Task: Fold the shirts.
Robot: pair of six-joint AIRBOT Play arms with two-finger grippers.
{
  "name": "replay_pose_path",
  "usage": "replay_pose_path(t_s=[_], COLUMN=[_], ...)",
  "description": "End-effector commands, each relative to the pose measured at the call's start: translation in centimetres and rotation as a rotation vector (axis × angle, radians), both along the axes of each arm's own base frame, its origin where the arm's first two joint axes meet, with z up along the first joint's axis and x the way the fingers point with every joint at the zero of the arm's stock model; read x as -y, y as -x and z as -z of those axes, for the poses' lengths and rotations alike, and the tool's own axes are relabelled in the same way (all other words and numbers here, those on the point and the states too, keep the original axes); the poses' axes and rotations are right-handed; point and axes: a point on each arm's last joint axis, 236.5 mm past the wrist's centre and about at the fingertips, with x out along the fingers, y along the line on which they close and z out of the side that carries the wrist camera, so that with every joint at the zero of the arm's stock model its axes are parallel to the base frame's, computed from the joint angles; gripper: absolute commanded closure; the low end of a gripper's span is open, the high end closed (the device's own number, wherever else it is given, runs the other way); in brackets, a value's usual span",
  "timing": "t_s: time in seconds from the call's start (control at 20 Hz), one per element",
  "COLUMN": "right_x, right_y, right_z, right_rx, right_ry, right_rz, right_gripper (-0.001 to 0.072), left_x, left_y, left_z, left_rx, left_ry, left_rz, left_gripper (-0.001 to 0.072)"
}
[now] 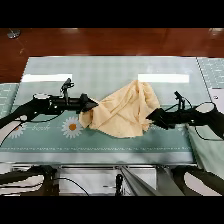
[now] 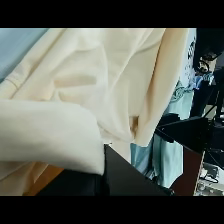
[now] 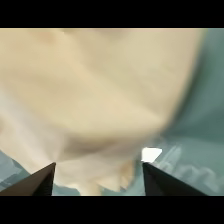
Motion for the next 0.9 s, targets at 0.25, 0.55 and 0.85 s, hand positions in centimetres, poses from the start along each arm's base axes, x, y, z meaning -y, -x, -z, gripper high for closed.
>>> replay_pose_path(t_s=[0.25,0.55,0.85], right_x=[-5.2,-0.7,0.9], right_y=[-4.9,-14.4,-10.3], right_z=[-0.8,-20.3,-44.6], right_rx=[0.056,0.475,0.983], right_ry=[-0.031,0.113,0.290], right_rz=[-0.123,-0.195,-0.228], right_gripper=[0.0692,0.0693,0.0692], left_x=[0.1,-5.4,-10.1], left_y=[0.5,-7.7,-3.5], left_z=[-1.1,-19.0,-48.9], left_rx=[0.015,0.446,1.142], left_ry=[0.036,0.145,0.126], left_rz=[0.038,-0.123,-0.228], left_gripper=[0.0679,0.0680,0.0680])
